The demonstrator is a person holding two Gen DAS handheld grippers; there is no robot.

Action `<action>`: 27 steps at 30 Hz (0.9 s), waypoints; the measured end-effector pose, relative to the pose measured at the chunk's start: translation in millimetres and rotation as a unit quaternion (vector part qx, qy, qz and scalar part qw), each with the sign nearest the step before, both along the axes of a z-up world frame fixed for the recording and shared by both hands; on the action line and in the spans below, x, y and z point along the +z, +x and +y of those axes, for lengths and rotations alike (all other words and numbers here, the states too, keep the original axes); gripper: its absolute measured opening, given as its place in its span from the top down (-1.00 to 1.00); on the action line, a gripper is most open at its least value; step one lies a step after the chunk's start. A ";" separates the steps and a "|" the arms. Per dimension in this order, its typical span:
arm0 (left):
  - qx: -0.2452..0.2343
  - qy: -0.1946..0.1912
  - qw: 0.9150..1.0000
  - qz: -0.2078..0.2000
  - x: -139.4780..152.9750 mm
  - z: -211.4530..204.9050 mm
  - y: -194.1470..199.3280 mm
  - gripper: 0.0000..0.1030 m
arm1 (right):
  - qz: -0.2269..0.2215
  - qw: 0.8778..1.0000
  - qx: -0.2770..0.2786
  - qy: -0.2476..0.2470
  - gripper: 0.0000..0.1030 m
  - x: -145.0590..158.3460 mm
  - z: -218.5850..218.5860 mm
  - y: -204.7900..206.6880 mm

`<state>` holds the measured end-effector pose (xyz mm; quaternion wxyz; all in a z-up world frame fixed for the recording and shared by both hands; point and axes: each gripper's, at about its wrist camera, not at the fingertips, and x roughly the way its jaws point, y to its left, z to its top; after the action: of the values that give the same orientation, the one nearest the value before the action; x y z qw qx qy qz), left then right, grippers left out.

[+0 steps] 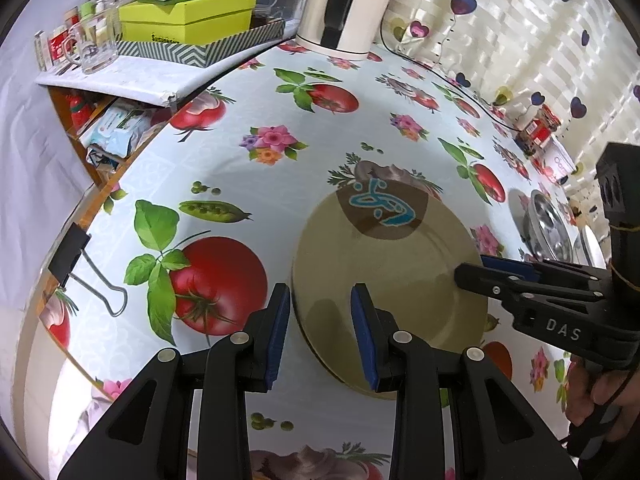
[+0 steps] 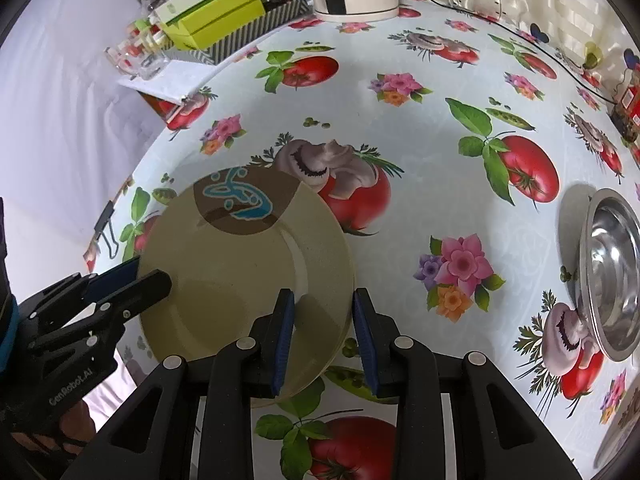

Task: Organize plates and bowls
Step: 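Lower the beige logo plate onto the plate stack and open both grippers, then move both grippers away from the plate stack toward the steel bowl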

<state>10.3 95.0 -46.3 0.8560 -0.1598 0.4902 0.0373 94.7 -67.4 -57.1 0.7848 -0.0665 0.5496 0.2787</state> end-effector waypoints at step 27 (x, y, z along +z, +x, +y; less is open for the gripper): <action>-0.025 0.002 0.999 -0.037 24.1 -14.4 -12.0 0.37 | -0.047 0.998 -0.020 0.027 0.51 25.4 -32.5 -26.4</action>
<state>-1.7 80.6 -22.1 0.8747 -0.1470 0.4618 0.0104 68.3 -99.9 -31.7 0.8170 -0.0470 0.5051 0.2743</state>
